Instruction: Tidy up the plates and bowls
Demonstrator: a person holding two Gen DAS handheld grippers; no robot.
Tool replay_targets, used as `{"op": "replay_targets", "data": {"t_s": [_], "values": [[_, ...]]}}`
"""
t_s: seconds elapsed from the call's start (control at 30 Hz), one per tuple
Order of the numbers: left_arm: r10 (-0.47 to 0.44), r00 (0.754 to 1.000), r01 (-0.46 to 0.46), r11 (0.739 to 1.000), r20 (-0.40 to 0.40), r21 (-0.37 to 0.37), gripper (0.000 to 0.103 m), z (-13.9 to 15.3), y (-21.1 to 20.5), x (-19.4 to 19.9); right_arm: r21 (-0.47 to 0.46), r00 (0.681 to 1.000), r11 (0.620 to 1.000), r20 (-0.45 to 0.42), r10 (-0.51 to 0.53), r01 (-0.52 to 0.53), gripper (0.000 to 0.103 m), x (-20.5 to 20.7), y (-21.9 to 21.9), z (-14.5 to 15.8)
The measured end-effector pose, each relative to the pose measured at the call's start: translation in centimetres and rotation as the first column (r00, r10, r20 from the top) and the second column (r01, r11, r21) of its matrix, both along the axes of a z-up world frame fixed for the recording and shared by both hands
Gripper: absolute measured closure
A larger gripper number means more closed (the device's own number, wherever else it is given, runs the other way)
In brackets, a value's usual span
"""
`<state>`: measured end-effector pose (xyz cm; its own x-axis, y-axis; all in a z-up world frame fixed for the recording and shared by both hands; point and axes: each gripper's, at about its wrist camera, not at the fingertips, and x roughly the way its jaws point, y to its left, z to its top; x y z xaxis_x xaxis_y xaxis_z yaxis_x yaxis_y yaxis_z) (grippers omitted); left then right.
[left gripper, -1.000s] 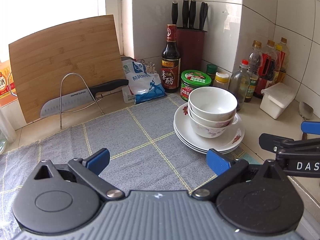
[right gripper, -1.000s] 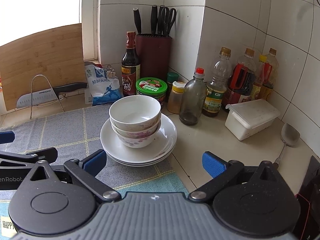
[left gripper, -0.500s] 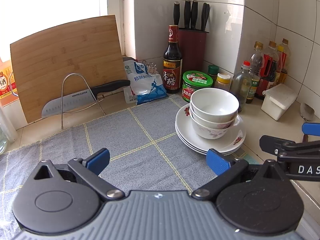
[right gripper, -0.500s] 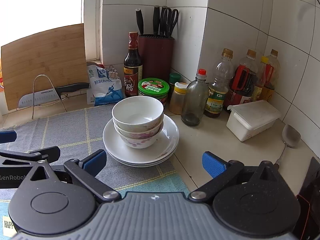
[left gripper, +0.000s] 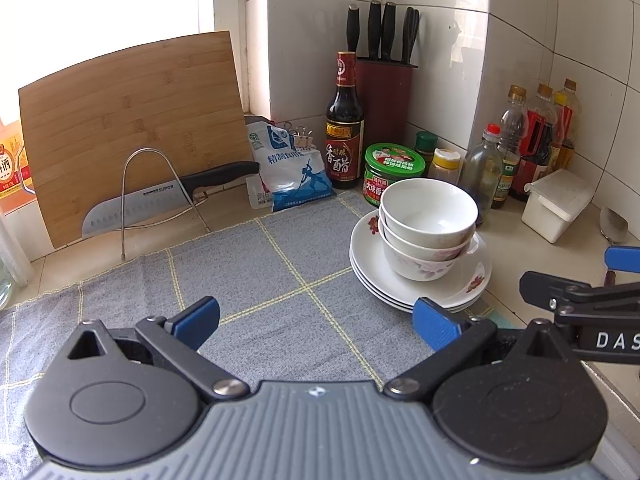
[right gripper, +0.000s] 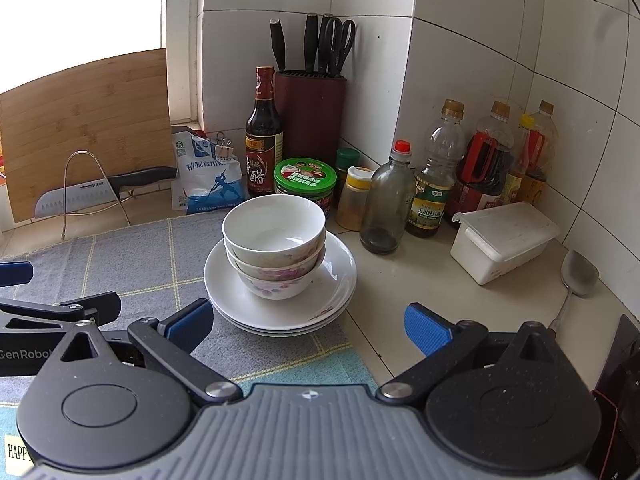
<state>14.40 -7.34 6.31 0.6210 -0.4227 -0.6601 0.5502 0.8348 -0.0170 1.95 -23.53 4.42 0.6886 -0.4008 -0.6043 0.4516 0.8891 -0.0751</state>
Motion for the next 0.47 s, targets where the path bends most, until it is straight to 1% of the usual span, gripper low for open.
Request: {"op": "replay_targets", "data": {"t_s": [0.47], "values": [[-0.002,1.000,0.002,1.000,-0.001,0.000,0.001,0.07,-0.02,0.50,-0.008,1.000,1.000,-0.004,0.000,0.000,0.000,0.33,0.19,0.12]]}}
